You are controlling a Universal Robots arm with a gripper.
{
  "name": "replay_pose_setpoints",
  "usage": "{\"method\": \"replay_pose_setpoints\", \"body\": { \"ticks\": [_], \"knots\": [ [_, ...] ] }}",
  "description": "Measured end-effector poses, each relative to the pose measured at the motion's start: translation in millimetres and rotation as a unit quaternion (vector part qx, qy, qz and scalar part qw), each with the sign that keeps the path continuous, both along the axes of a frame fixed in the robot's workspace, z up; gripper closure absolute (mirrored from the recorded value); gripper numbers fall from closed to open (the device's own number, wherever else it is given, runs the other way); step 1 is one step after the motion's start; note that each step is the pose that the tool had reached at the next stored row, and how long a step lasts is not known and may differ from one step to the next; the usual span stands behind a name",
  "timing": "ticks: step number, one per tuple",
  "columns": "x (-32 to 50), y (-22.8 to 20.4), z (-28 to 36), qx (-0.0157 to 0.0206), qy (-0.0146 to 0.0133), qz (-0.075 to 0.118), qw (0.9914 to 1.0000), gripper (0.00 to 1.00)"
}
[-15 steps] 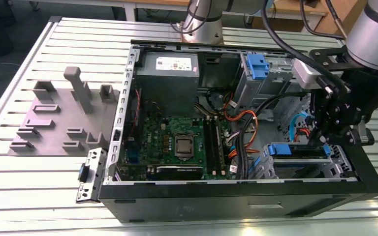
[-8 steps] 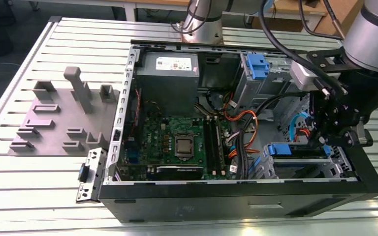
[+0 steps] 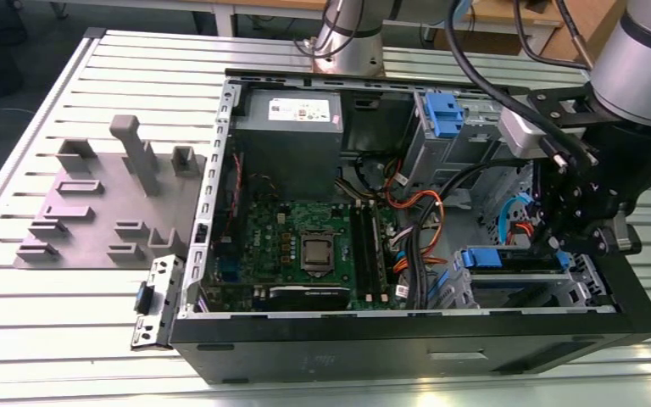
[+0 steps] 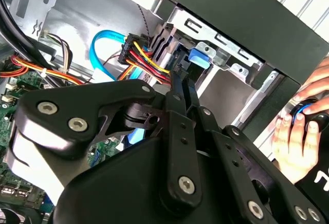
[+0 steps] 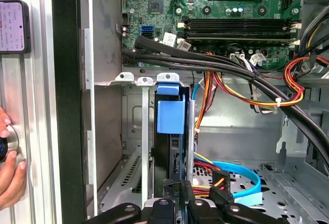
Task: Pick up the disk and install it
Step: 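Insert the first disk wire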
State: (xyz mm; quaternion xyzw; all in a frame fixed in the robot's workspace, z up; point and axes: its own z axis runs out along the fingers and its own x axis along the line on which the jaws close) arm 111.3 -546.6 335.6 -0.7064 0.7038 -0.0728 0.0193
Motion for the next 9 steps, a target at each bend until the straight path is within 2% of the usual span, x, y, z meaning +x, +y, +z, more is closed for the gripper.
{"method": "replay_pose_setpoints", "body": {
  "ticks": [9],
  "knots": [
    [-0.3, 0.1, -1.7, 0.0033, -0.0001, 0.000, 0.99999, 0.84]
  ]
}}
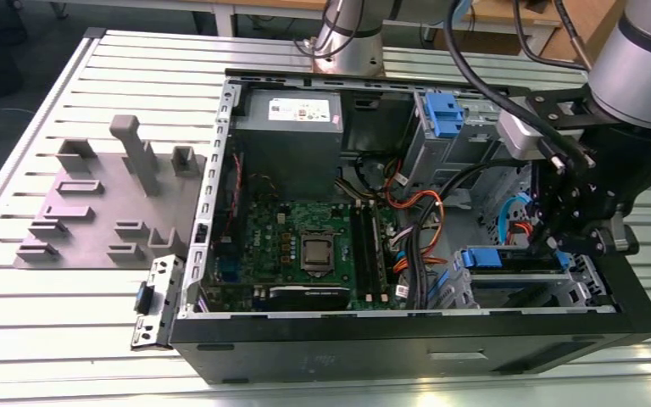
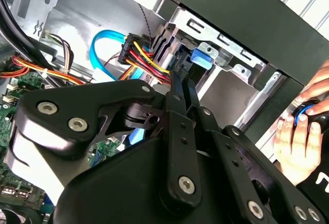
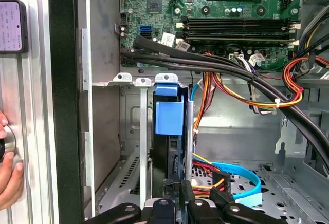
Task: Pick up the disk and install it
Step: 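Insert the first disk wire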
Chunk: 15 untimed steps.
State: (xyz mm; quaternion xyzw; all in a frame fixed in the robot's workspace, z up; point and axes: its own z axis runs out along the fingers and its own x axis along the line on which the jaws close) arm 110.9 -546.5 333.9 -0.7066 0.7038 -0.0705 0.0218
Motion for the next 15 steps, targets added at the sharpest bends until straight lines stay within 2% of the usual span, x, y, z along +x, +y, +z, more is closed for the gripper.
{"method": "replay_pose_setpoints", "body": {
  "ticks": [6, 7, 11, 15],
  "knots": [
    [0.0, -0.1, -1.0, 0.0032, 0.0000, 0.000, 0.99999, 0.84],
    [0.0, -1.1, -3.2, 0.0070, 0.0000, 0.000, 0.99998, 0.84],
    [0.0, -3.5, -5.9, 0.0070, 0.0000, 0.000, 0.99998, 0.84],
    [0.0, -3.8, -6.0, 0.0070, 0.0000, 0.000, 0.99998, 0.84]
  ]
}}
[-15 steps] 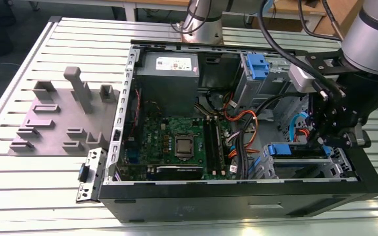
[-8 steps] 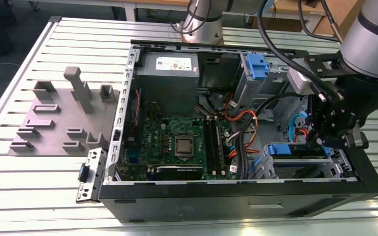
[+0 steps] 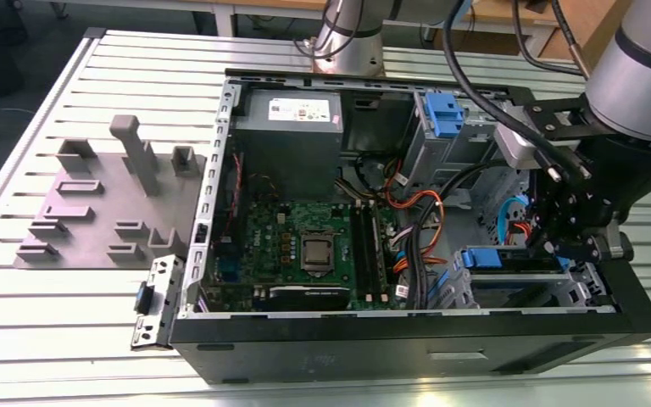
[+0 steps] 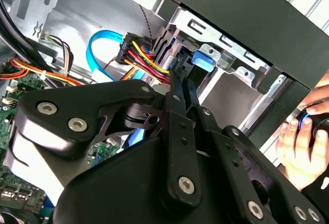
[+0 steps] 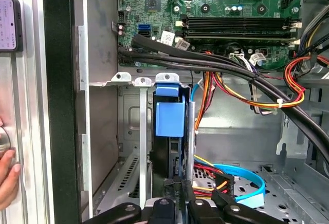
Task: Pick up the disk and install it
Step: 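Insert the first disk wire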
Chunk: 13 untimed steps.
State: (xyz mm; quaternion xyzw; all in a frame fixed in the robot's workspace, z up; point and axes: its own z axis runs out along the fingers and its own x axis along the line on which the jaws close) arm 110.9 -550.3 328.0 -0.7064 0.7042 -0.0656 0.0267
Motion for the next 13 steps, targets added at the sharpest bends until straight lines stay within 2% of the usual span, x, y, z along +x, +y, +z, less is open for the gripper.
{"method": "replay_pose_setpoints", "body": {
  "ticks": [4, 5, 6, 10, 12, 13],
  "knots": [
    [0.0, 0.0, 0.5, 0.0004, 0.0000, 0.000, 1.00000, 0.84],
    [0.0, 0.0, 2.1, 0.0006, 0.0000, 0.000, 1.00000, 0.82],
    [0.0, 0.0, 3.9, 0.0008, 0.0000, 0.000, 1.00000, 0.76],
    [0.0, 0.0, 10.2, 0.0019, 0.0000, 0.000, 1.00000, 0.76],
    [0.0, 0.0, 10.4, 0.0023, 0.0000, 0.000, 1.00000, 0.77],
    [0.0, 0.0, 10.4, 0.0023, 0.0000, 0.000, 1.00000, 0.84]
  ]
}}
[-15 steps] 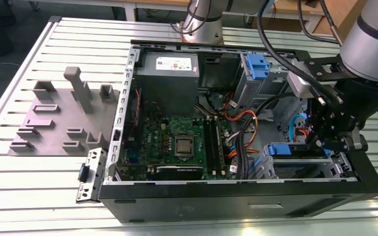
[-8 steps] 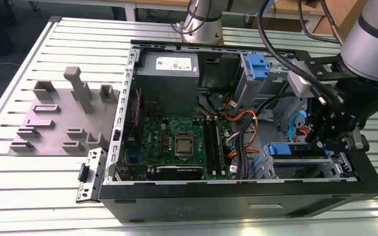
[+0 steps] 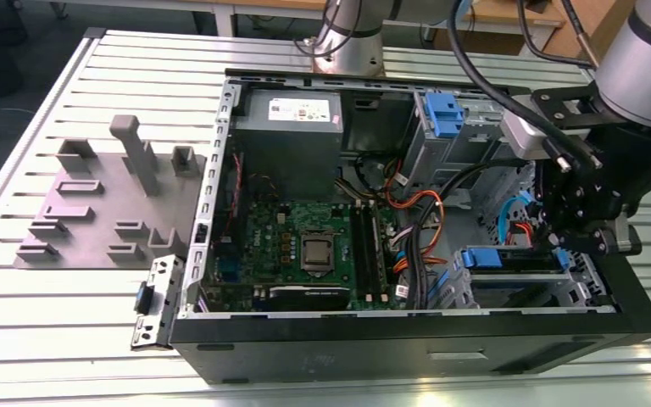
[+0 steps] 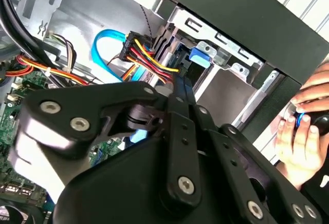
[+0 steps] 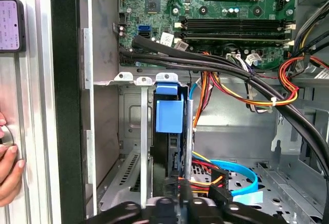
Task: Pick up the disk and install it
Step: 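Insert the first disk wire, then insert the second disk wire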
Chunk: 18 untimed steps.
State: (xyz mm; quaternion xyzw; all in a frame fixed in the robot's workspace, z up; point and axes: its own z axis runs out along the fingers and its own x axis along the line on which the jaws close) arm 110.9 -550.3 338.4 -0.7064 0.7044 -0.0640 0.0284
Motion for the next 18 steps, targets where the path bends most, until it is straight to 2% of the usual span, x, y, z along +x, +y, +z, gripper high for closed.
{"method": "replay_pose_setpoints", "body": {
  "ticks": [1, 2, 18],
  "knots": [
    [0.0, 0.0, 0.0, 0.0000, 0.0000, 0.000, 1.00000, 0.84],
    [0.0, 0.0, 0.1, -0.0001, 0.0000, 0.000, 1.00000, 0.89],
    [0.0, 0.0, 0.2, 0.0001, 0.0000, 0.000, 1.00000, 0.89]
  ]
}}
